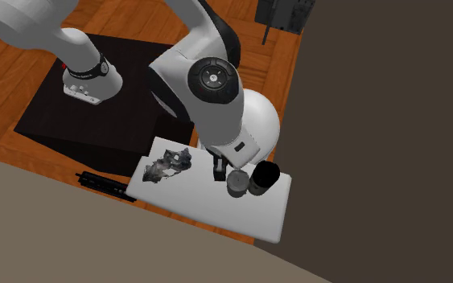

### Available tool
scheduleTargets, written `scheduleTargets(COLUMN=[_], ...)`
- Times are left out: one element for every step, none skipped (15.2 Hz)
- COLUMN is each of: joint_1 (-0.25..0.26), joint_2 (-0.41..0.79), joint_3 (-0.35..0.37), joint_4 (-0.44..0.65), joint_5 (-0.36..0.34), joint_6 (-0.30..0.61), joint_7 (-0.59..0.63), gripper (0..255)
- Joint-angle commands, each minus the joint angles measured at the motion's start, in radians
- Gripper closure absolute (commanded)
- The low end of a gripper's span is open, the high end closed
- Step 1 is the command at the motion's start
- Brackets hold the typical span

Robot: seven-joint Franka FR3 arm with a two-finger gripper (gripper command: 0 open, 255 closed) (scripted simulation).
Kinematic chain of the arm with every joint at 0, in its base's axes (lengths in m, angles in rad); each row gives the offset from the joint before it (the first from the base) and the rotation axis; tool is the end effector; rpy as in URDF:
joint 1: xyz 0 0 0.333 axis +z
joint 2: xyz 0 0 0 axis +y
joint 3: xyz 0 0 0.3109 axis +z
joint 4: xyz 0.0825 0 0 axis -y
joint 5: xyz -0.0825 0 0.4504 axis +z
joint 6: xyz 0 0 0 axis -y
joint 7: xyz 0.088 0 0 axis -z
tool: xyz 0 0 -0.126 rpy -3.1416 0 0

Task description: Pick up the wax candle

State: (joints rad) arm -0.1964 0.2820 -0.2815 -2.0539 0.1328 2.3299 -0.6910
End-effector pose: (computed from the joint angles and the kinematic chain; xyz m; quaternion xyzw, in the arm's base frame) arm 0.5665 -0.2897 0.2366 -0.9977 -0.0663 -0.0086 0.0058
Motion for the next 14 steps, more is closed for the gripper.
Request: scheduleTargets(joint_1=[-0.02,-0.032,-0.045,-0.057,-0.064,-0.066,-0.067,-0.069,-0.071,-0.072,-0.074,-0.075,-0.076,-0.076], joint_2=[0.07,0.108,0.145,0.183,0.203,0.211,0.22,0.229,0.238,0.247,0.256,0.266,0.271,0.271], joint_3=[0.004,0.007,0.011,0.015,0.017,0.02,0.022,0.024,0.026,0.029,0.031,0.033,0.035,0.035], joint_4=[0.067,0.105,0.144,0.184,0.206,0.204,0.203,0.202,0.201,0.2,0.2,0.2,0.199,0.199], joint_5=[0.024,0.036,0.047,0.057,0.061,0.065,0.068,0.071,0.074,0.078,0.081,0.084,0.086,0.086], joint_6=[0.005,0.006,0.007,0.006,0.005,0.015,0.025,0.034,0.044,0.054,0.063,0.072,0.078,0.078], joint_7=[-0.03,-0.045,-0.058,-0.071,-0.076,-0.078,-0.081,-0.083,-0.085,-0.087,-0.09,-0.092,-0.093,-0.093], gripper=[0,0,0,0,0,0,0,0,0,0,0,0,0,0])
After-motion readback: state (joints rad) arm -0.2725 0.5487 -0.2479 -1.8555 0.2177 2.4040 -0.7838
